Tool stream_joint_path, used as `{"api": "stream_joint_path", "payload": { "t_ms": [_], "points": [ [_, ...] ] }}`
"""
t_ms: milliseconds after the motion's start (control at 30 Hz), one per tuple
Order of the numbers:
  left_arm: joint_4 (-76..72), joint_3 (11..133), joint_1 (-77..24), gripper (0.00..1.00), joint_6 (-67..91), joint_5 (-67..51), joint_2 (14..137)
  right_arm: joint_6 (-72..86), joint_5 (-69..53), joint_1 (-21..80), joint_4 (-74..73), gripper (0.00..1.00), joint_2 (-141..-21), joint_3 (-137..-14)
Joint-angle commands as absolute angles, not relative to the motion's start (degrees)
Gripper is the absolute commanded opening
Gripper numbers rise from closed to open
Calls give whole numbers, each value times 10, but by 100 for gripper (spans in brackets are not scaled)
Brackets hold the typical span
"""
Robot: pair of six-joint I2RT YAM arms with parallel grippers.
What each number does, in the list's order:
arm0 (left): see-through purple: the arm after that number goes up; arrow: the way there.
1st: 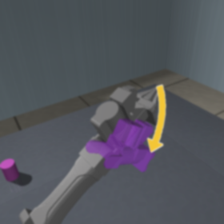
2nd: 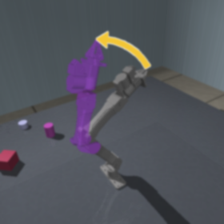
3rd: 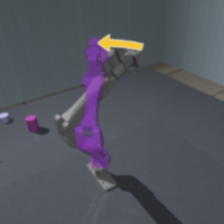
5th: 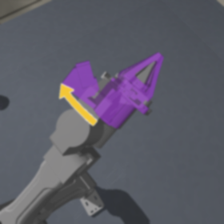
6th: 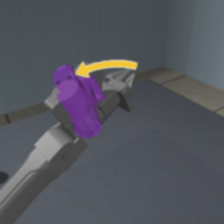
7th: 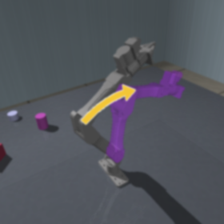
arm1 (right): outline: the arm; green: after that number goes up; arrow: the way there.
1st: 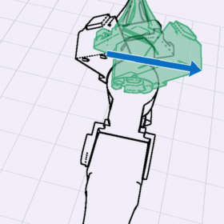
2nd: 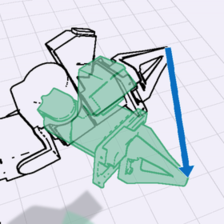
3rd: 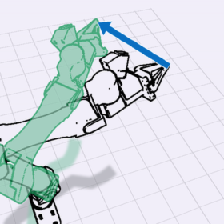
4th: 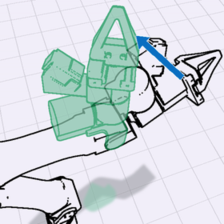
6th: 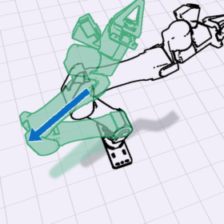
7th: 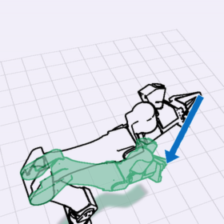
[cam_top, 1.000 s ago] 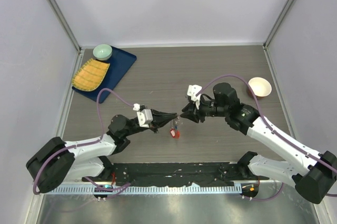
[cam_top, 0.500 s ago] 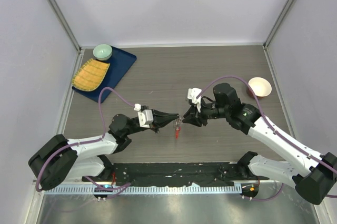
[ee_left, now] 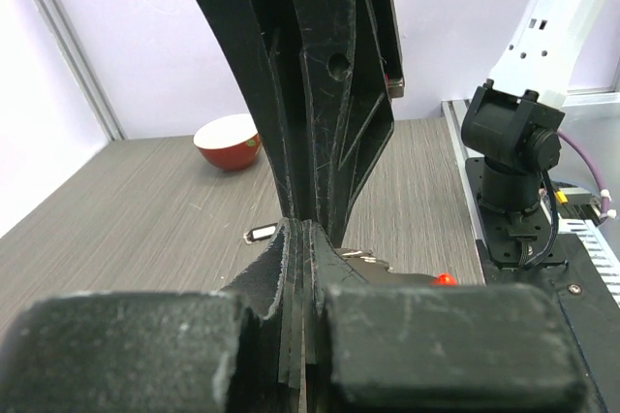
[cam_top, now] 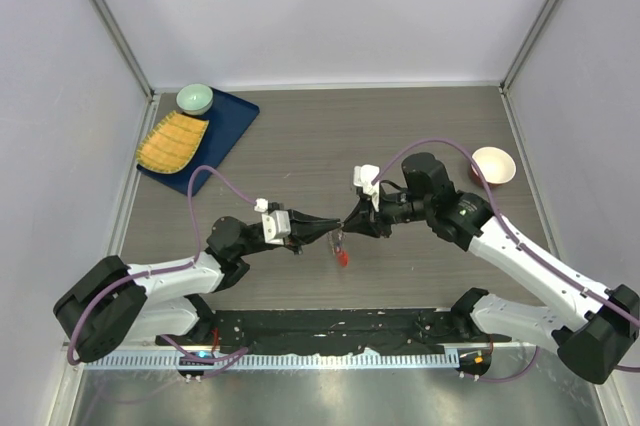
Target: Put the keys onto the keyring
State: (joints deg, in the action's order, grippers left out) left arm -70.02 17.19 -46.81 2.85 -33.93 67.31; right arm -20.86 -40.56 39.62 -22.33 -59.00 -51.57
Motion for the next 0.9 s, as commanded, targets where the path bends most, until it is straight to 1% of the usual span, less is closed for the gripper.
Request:
{"api": "stream_joint_path", "payload": {
  "t_ms": [0, 200, 467, 667, 867],
  "points": [
    [-750, 194, -468, 0, 28, -345, 652, -214, -425, 394, -214, 19, -597, -538],
    [-748, 191, -468, 0, 22, -338, 647, -206, -439, 390, -214, 1, -599, -530],
    [-751, 186, -468, 0, 20, -334, 642, -199, -468, 390, -211, 1, -618, -524],
    [-763, 185, -468, 0, 25, -335, 644, -175, -483, 390, -171, 1, -622, -514],
    [-774, 173, -468, 0, 21, -320, 634, -172, -458, 390, -175, 2, -618, -507]
  ]
}}
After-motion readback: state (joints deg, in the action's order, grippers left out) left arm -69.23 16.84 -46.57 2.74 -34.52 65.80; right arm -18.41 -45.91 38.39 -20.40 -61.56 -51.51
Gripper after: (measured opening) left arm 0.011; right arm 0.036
